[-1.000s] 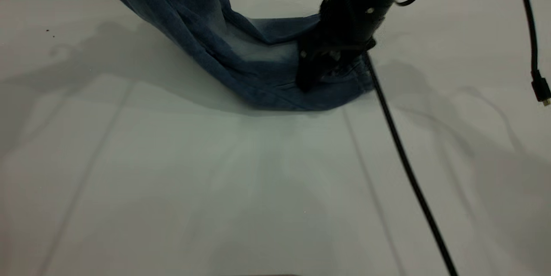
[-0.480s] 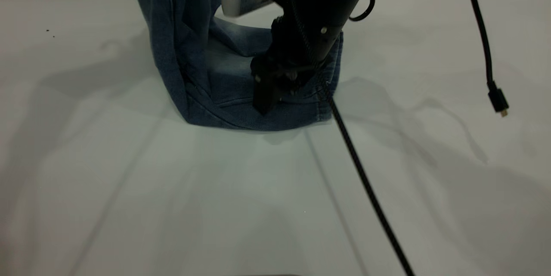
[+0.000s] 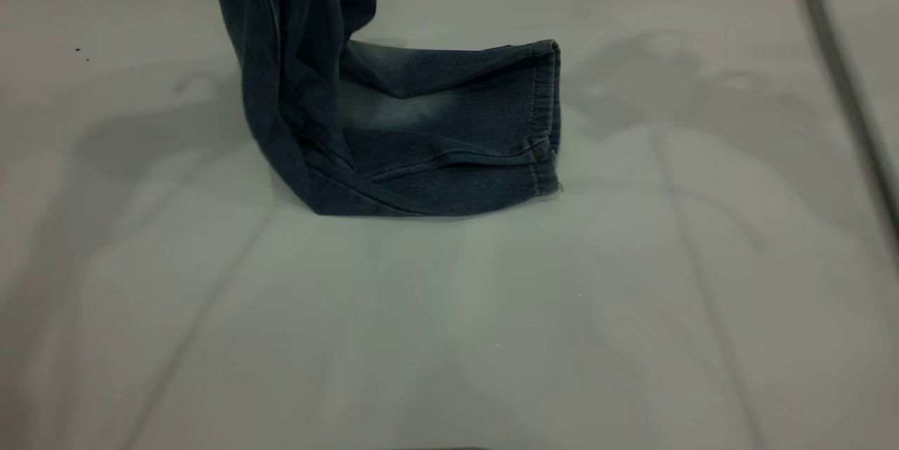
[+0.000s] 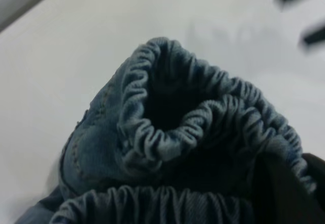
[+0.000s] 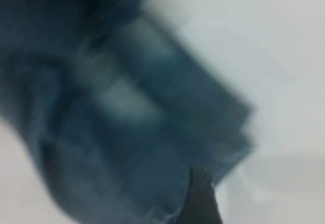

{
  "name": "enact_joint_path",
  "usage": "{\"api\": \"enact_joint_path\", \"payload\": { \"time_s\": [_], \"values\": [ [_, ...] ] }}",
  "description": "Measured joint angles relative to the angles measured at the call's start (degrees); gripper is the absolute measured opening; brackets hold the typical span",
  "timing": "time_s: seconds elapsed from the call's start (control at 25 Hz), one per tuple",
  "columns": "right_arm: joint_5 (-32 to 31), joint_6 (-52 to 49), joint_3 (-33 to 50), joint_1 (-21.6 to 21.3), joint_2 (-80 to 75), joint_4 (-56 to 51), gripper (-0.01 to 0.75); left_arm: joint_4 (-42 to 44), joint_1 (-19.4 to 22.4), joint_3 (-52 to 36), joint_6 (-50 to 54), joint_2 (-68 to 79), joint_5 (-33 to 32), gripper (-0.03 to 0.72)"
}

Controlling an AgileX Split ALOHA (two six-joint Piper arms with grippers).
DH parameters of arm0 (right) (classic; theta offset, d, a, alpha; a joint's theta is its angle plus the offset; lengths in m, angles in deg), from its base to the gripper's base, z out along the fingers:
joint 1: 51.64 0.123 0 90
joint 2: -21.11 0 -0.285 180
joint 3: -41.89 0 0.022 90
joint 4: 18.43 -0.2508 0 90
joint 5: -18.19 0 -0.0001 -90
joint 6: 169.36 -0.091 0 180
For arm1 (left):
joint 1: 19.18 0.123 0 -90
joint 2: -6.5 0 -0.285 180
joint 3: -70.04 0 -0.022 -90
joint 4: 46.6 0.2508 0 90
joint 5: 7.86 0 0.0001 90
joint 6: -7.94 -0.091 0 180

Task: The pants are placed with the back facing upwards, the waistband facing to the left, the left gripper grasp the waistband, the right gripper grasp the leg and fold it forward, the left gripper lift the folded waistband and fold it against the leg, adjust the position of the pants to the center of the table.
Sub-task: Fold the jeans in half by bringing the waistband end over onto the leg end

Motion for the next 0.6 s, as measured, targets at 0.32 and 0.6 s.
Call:
{"api": "enact_joint_path", "payload": {
  "time_s": [0.32, 0.6],
  "values": [
    [-1.3, -0.1, 0.0, -3.4, 5.1, -2.8, 0.477, 4.7, -9.9, 0.1, 0.0, 4.4, 1.6, 0.058],
    [-1.8, -0.1, 0.1, -3.4, 5.1, -3.0, 0.477, 5.2, -15.8, 0.1, 0.0, 12.1, 6.5, 0.058]
  ]
}}
